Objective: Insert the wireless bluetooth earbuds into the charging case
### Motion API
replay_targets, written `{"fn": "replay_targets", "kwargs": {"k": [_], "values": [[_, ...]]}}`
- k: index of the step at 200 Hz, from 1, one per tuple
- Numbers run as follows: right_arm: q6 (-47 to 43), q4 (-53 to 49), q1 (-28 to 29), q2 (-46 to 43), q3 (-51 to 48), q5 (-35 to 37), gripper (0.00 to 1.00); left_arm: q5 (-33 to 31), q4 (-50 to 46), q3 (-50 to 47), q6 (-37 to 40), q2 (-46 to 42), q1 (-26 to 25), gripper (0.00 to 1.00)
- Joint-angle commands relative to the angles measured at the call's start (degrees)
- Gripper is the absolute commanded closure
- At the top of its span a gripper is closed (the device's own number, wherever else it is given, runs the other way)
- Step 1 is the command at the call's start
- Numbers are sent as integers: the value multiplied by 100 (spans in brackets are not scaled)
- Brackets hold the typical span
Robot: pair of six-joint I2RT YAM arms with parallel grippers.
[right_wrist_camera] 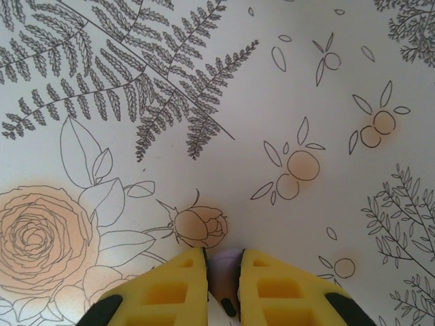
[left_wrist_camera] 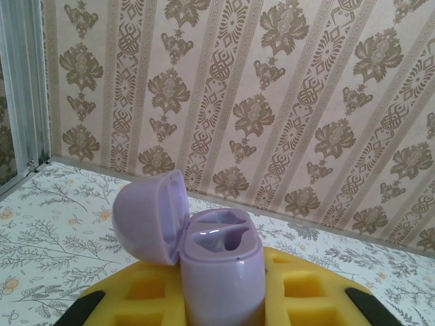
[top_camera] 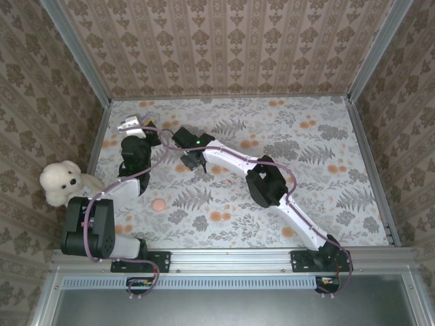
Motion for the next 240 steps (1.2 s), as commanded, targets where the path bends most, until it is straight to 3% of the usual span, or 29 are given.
{"fn": "replay_targets", "kwargs": {"k": [1,76,121,159,206,240], "values": [[240,-73,-121,-258,-408,35,90,110,-19,32,-112,-21,35,100],[949,884,-455,-1598,-1954,-263,91,339,21,98,-109,1,15,100],[1209,1289,-648,-2485,-2673,-369,92,860,621,28,115,104,-100,100],[1224,1356,-756,-2615,-2659,-502,90,914,727,55,182,186,-229,100],[1351,1132,-672,-2237,-2594,-640,65,612,667,54,173,175,-265,100],[1360,1034,-622,-1826,-2335,-719,64,398,494,98,155,134,-265,100]]}}
